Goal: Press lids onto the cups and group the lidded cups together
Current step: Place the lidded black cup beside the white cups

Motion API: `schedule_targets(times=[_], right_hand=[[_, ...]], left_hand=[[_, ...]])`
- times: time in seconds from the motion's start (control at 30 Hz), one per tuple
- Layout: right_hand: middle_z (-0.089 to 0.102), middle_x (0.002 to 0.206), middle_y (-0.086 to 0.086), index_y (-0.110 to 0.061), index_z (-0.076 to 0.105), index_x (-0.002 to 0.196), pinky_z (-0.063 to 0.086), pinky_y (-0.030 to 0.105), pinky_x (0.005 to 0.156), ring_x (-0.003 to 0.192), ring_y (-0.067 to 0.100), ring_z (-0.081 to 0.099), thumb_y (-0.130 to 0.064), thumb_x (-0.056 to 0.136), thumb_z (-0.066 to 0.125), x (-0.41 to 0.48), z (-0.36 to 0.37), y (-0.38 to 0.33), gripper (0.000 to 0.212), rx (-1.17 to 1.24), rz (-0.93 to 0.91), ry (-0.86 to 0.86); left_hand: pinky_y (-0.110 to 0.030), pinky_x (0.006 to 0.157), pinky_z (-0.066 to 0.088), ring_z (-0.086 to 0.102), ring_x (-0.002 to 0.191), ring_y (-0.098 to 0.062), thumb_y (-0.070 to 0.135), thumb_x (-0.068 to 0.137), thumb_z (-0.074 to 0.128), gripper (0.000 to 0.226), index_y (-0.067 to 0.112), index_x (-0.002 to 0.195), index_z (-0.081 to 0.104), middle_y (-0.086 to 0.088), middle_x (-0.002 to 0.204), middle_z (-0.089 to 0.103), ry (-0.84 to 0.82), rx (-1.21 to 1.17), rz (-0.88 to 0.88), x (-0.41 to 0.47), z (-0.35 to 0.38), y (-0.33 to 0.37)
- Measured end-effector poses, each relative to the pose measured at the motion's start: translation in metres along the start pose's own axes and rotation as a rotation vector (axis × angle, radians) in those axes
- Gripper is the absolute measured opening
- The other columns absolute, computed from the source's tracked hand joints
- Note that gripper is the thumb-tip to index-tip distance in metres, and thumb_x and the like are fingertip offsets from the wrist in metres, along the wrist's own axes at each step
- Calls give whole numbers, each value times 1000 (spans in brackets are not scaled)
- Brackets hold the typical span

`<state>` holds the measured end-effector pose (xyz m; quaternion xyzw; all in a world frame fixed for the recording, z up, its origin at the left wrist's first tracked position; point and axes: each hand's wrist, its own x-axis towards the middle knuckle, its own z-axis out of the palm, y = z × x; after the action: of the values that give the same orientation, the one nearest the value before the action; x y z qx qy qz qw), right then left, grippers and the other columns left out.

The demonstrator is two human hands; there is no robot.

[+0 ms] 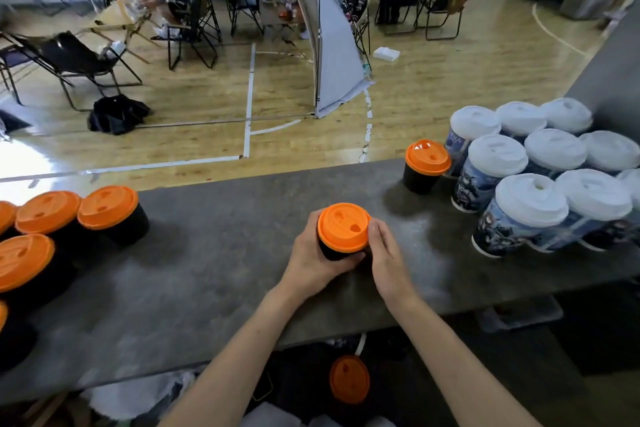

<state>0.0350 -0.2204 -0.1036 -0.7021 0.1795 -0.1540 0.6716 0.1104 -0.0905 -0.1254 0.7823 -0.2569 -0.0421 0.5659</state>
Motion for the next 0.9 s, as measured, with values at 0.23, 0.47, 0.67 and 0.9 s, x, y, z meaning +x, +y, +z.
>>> schedule_targets(times=[0.23,0.47,0.67,0.9], right_hand=[[69,105,-6,-21,65,110,45,9,85,97,-4,63,-29,110,36,14,3,-1,30,-51,-20,21],[63,83,2,-5,64,92,45,10,67,77,7,59,-36,107,43,21,-8,-18,40,-79,52,-4],[68,77,-7,-17,66,83,49,24,75,76,4,63,-36,102,57,9,-14,-14,28,-82,43,114],[65,89,-6,-17,61,91,39,12,68,87,5,60,-40,103,52,1,-12,-18,27,-275,29,229]], left_hand=[[-9,94,43,61,112,8,20,66,98,78,24,128,51,18,118,66,-39,23,-7,2,-3,0],[-14,97,43,61,115,-2,18,66,97,76,24,129,54,9,121,63,-180,5,10,0,-10,0],[-15,101,42,56,122,-3,31,63,96,89,27,137,47,12,129,57,-97,12,12,-5,-3,3],[-11,91,46,62,111,5,35,61,99,87,27,131,48,18,120,65,66,-37,-48,-9,19,15]])
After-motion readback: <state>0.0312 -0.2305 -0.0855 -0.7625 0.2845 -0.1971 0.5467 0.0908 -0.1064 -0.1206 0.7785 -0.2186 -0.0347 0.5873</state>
